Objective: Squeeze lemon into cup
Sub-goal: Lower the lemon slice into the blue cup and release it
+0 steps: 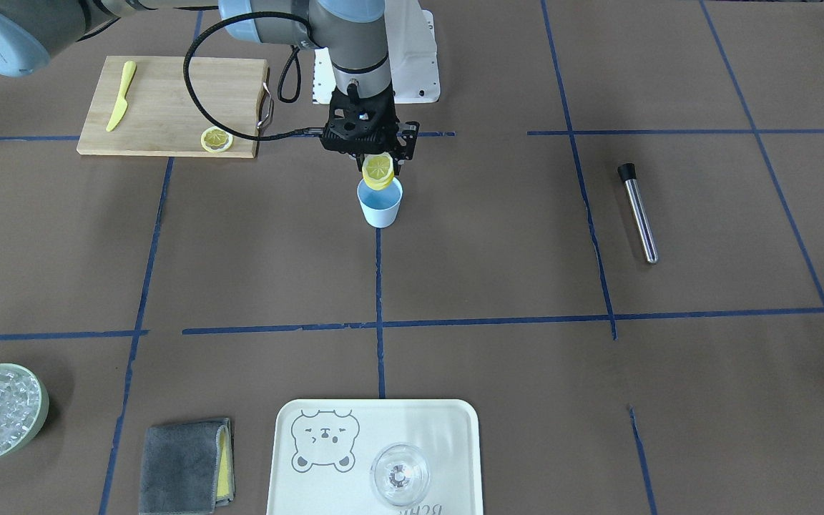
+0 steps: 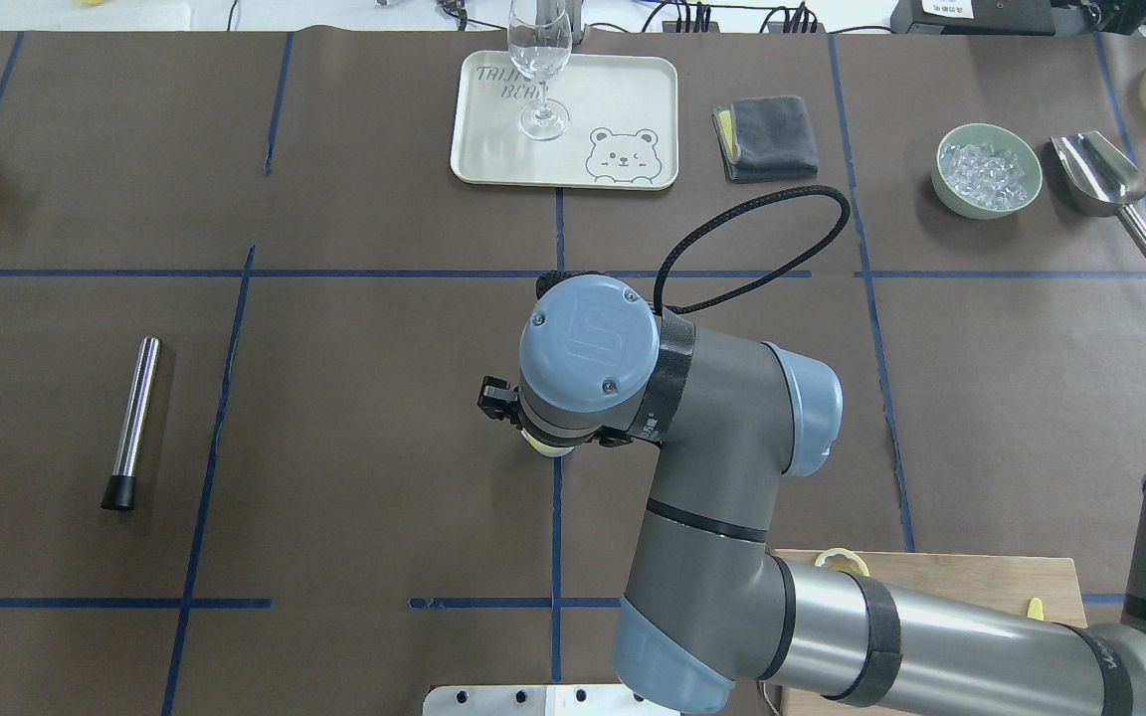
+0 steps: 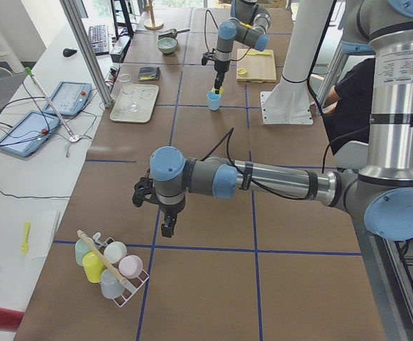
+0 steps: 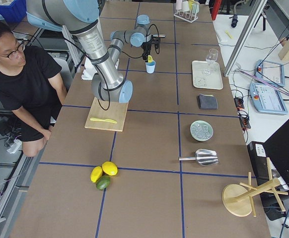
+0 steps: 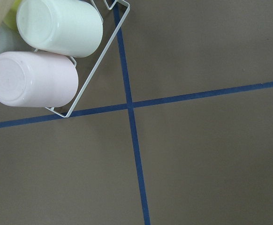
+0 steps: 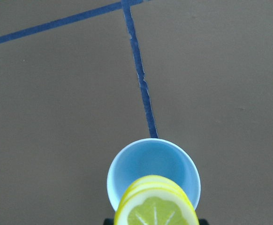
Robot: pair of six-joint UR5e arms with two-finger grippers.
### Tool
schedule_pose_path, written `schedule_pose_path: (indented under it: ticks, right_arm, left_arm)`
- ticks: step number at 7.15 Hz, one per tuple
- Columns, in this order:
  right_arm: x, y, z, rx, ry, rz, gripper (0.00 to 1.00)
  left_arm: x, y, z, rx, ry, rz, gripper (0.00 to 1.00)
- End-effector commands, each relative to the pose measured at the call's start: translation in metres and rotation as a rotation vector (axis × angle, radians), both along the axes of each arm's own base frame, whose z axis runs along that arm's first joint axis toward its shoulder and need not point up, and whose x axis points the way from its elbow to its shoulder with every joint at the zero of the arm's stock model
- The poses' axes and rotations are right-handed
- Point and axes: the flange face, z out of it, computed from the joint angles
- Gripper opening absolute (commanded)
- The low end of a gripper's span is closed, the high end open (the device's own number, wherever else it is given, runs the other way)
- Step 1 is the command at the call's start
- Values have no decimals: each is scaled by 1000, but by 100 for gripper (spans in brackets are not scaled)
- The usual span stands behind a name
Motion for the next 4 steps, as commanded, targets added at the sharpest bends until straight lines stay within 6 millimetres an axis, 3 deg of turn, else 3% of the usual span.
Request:
schedule_pose_path:
  ticks: [1,4]
  right_arm:
    - [-1,-1,1,11,8,14,63]
    - [-4,-7,5,20,20,24,64]
  left_arm:
    - [0,0,0,0,0,0,100]
    - [0,0,0,0,2,0,100]
